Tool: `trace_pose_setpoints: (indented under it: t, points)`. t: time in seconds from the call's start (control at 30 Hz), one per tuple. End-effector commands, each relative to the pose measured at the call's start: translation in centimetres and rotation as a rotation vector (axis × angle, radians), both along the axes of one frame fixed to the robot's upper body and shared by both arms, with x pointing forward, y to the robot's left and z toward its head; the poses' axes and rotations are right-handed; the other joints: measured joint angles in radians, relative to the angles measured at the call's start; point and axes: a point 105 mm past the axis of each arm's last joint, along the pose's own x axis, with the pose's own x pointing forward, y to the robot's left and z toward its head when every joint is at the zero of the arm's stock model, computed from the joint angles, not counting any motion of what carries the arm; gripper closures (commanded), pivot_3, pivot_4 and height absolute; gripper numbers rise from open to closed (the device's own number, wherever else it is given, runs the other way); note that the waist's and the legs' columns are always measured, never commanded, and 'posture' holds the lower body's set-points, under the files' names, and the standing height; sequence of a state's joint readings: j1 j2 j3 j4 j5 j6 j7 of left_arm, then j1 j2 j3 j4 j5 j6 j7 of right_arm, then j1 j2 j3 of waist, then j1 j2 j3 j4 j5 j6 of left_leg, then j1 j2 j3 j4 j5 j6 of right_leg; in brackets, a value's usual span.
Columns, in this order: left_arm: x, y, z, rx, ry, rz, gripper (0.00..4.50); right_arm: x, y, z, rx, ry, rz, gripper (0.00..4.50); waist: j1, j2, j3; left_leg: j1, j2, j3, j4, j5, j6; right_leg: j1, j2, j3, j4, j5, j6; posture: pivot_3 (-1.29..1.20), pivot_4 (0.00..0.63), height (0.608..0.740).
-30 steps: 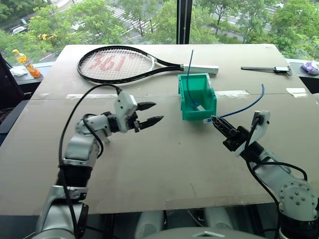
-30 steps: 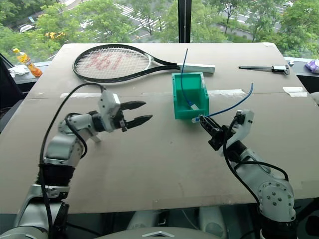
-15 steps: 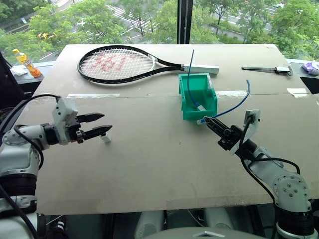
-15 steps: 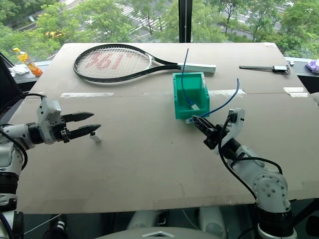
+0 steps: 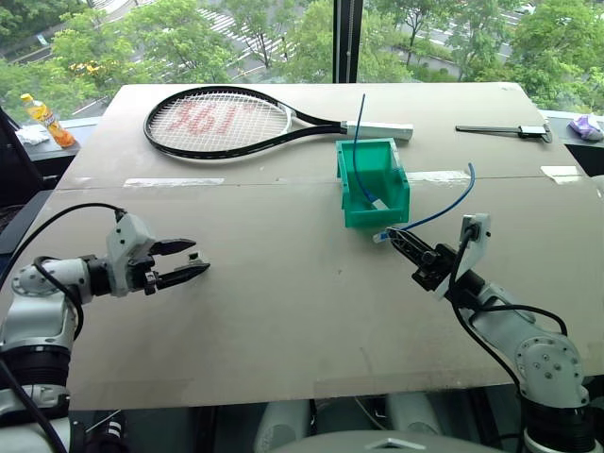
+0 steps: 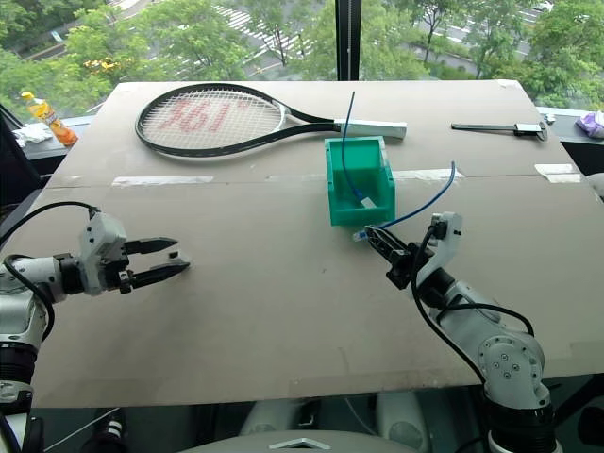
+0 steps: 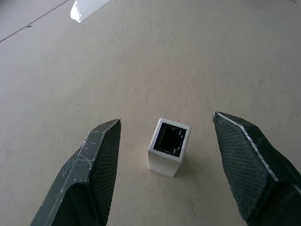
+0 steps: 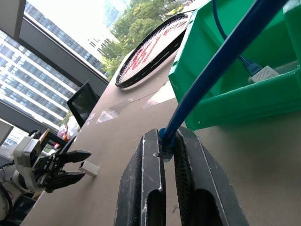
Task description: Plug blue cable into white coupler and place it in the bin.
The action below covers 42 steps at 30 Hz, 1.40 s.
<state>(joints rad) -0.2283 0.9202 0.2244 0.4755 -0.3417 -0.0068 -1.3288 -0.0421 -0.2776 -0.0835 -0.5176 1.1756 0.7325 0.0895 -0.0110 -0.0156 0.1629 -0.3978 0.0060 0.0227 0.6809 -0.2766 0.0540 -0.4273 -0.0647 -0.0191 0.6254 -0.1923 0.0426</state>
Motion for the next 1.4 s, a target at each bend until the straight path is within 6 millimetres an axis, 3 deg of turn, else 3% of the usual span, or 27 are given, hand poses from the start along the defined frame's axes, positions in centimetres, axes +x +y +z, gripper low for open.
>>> trace_pose_setpoints:
  t: [0.03, 0.17, 0.27, 0.43, 0.67, 0.8, 0.93, 0.97, 1.13, 1.4]
  points:
    - [-0.1, 0.2, 0.0, 0.023, -0.013, -0.007, 1.33, -0.6, -0.1, 1.4, 0.005, -0.063, 0.007, 4.50, 0.000, 0.000, 0.000, 0.000, 0.000, 0.000, 0.000, 0.000, 0.000, 0.000, 0.000, 0.000, 0.000, 0.000, 0.000, 0.00, 0.150, 0.740]
    - [-0.2, 0.1, -0.4, 0.031, -0.005, -0.013, 1.33, -0.7, -0.1, 1.3, -0.003, -0.061, 0.010, 4.50, 0.000, 0.000, 0.000, 0.000, 0.000, 0.000, 0.000, 0.000, 0.000, 0.000, -0.001, 0.000, 0.000, 0.000, 0.000, 0.00, 0.150, 0.740]
    - [-0.4, 0.0, -0.8, 0.033, 0.004, -0.021, 1.96, -0.7, -0.1, 1.4, -0.007, -0.062, 0.013, 4.50, 0.000, 0.000, 0.000, 0.000, 0.000, 0.000, 0.000, 0.000, 0.000, 0.000, -0.001, 0.000, 0.000, 0.000, 0.000, 0.00, 0.150, 0.740]
    - [-0.8, -0.4, -1.3, 0.033, 0.021, -0.039, 4.21, -0.6, -0.2, 1.4, -0.018, -0.063, 0.015, 4.50, 0.001, 0.000, 0.000, 0.000, 0.000, 0.000, 0.000, 0.000, 0.000, 0.000, -0.002, 0.000, 0.000, 0.000, 0.000, 0.00, 0.150, 0.740]
    - [-0.7, -1.8, -0.5, 0.005, -0.003, -0.098, 4.20, -0.6, -0.5, 1.4, -0.037, -0.065, 0.013, 4.50, 0.001, 0.000, 0.000, 0.000, 0.000, 0.000, 0.000, 0.000, 0.000, 0.000, -0.005, -0.001, 0.000, 0.000, 0.000, 0.00, 0.150, 0.740]
    - [0.3, -8.0, 1.2, -0.054, -0.065, -0.258, 4.20, -0.4, -1.6, 1.6, -0.110, -0.107, -0.024, 4.50, 0.013, -0.001, -0.001, -0.001, -0.001, 0.000, 0.000, 0.000, 0.000, 0.000, -0.005, -0.001, 0.000, 0.000, 0.000, 0.00, 0.150, 0.740]
    - [1.2, -15.5, 0.9, -0.056, -0.055, -0.406, 4.20, -0.5, -3.5, 2.0, -0.271, -0.172, -0.049, 4.50, 0.027, -0.001, 0.000, -0.001, -0.003, 0.000, 0.000, 0.000, 0.000, 0.000, -0.003, -0.001, 0.000, 0.000, 0.000, 0.00, 0.150, 0.740]
    - [1.6, -16.6, 0.7, -0.019, -0.060, -0.410, 4.20, -0.5, -3.7, 2.1, -0.312, -0.186, -0.044, 4.50, 0.028, -0.001, -0.001, -0.001, -0.003, 0.000, 0.001, 0.000, 0.000, 0.001, -0.002, -0.001, 0.000, 0.001, 0.001, 0.00, 0.150, 0.740]
    - [2.6, -20.9, 0.8, 0.012, -0.009, -0.491, 4.20, -1.1, -4.1, 2.7, -0.443, -0.252, -0.001, 4.50, 0.017, -0.002, -0.001, 0.000, -0.001, 0.000, 0.002, 0.000, 0.001, 0.002, 0.003, 0.002, 0.000, 0.002, 0.004, 0.00, 0.150, 0.740]
    - [3.5, -24.1, -1.5, 0.075, 0.039, -0.614, 4.20, -1.4, -2.2, 2.8, -0.634, -0.386, 0.192, 4.50, 0.016, -0.002, -0.001, 0.001, 0.001, -0.001, 0.002, 0.000, 0.001, 0.001, 0.008, 0.003, 0.000, 0.002, 0.004, 0.00, 0.150, 0.740]
